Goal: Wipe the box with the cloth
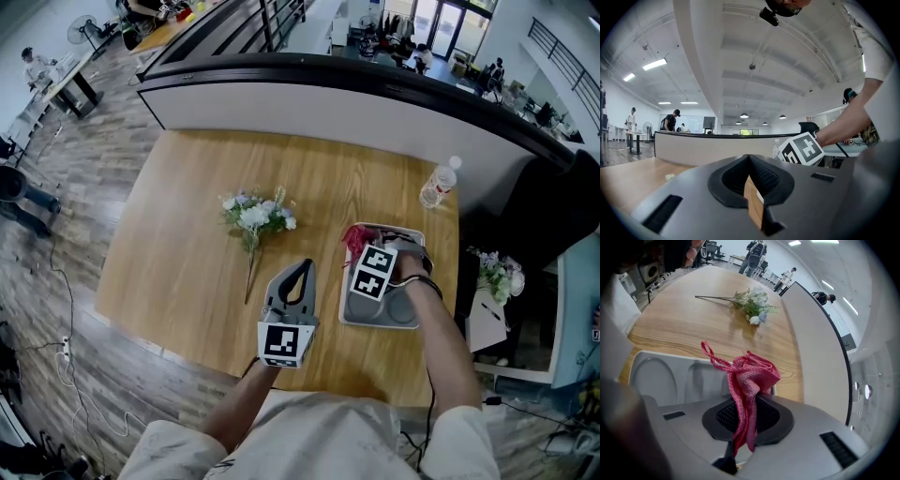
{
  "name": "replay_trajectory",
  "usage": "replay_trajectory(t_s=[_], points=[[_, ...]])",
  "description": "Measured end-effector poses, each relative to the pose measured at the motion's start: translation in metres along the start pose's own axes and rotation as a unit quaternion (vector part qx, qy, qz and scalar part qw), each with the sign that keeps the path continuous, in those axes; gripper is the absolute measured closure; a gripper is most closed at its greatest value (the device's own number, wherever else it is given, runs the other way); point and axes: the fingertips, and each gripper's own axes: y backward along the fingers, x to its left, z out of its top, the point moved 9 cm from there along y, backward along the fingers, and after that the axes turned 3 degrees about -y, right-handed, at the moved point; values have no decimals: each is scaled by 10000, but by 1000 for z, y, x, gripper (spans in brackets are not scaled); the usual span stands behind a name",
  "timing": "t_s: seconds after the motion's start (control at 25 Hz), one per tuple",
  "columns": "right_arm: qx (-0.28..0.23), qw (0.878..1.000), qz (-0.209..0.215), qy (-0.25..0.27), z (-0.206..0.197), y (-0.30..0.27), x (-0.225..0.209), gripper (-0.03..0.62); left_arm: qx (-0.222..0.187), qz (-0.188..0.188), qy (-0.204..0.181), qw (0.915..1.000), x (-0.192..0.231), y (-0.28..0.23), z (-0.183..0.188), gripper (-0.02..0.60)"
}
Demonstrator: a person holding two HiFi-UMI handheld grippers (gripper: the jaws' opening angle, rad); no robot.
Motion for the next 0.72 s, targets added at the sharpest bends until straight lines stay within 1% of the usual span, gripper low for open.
replay_trajectory(t_s=[0.4, 0.72], points=[[-11, 10000, 24, 11, -1, 7, 12, 533, -63, -90, 7, 9999, -4, 0, 4, 568], [-41, 10000, 34, -21, -3, 11, 20, 533, -64, -64, 21, 10000, -3, 2, 2, 568]])
